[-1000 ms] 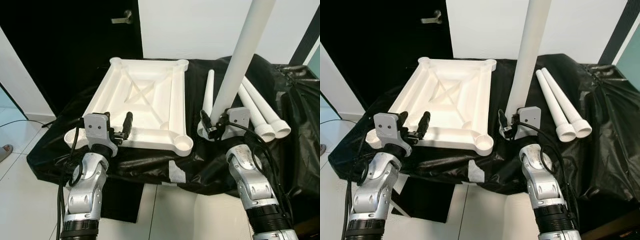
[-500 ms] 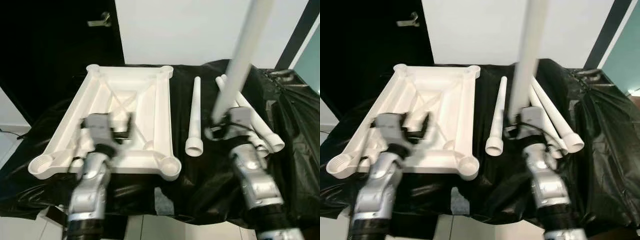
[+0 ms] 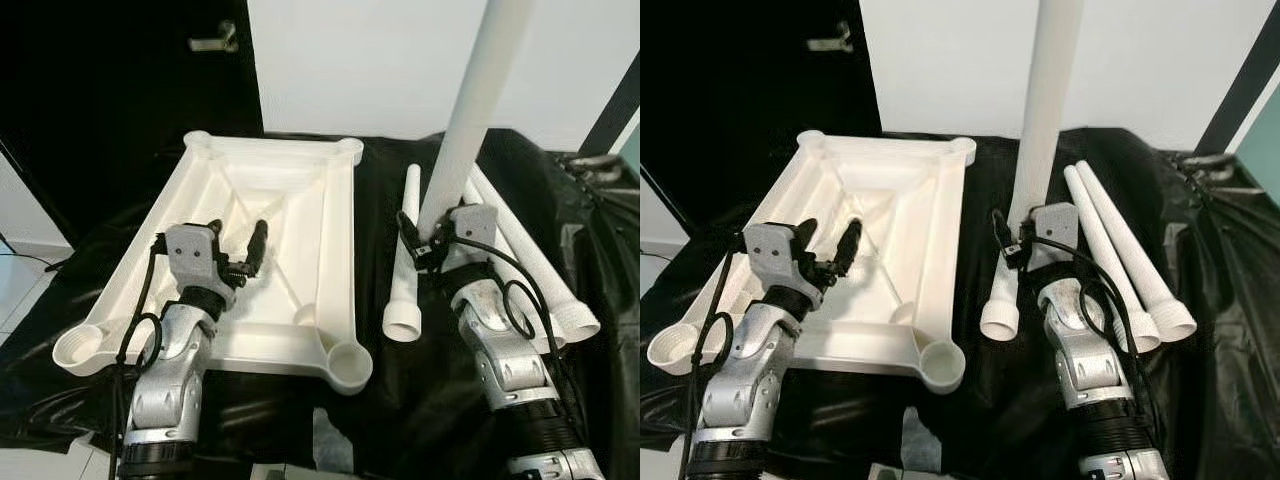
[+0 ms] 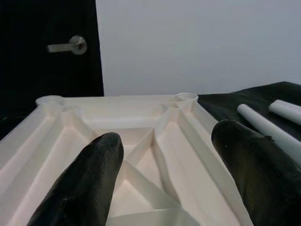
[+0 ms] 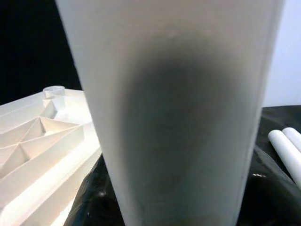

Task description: Building children table

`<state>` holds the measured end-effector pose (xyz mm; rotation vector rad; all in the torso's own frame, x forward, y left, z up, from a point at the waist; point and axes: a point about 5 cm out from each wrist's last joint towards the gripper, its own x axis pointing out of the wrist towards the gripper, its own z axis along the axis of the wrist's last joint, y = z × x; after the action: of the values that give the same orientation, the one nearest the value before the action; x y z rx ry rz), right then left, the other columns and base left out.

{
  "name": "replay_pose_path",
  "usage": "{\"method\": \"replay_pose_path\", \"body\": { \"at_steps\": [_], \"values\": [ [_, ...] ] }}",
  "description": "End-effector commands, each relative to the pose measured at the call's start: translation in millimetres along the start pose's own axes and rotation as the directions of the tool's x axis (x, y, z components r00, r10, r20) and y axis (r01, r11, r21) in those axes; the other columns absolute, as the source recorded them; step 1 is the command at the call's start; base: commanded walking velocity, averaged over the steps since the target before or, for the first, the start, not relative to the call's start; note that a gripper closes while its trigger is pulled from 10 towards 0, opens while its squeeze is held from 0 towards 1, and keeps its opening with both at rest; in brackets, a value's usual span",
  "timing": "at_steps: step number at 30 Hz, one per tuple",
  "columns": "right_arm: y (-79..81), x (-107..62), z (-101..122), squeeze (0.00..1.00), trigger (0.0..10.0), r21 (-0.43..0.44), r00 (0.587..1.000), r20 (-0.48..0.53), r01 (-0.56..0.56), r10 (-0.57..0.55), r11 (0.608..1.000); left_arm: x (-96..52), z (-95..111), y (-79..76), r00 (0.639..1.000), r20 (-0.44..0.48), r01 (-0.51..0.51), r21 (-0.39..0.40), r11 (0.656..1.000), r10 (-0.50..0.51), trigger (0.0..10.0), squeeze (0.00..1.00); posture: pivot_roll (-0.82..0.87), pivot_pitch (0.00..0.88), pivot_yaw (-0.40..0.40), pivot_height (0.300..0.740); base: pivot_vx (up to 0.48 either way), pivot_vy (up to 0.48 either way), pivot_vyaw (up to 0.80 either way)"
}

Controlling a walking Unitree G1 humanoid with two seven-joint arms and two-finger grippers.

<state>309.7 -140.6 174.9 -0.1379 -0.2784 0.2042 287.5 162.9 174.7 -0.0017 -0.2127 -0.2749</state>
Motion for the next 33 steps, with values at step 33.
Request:
{"method": "replay_pose_path", "body": {
  "at_steps": [33],
  "values": [
    [9.0, -1.7, 7.5, 0.00, 10.0, 0.041, 0.997, 0.010, -0.083, 0.083, 0.996, -83.5, -9.4, -8.8, 0.554, -0.474, 0.776, -0.004, 0.631, -0.684, 10.0, 0.00, 0.15, 0.000, 0.008, 0.740, 0.000, 0.000, 0.00]
  ]
}}
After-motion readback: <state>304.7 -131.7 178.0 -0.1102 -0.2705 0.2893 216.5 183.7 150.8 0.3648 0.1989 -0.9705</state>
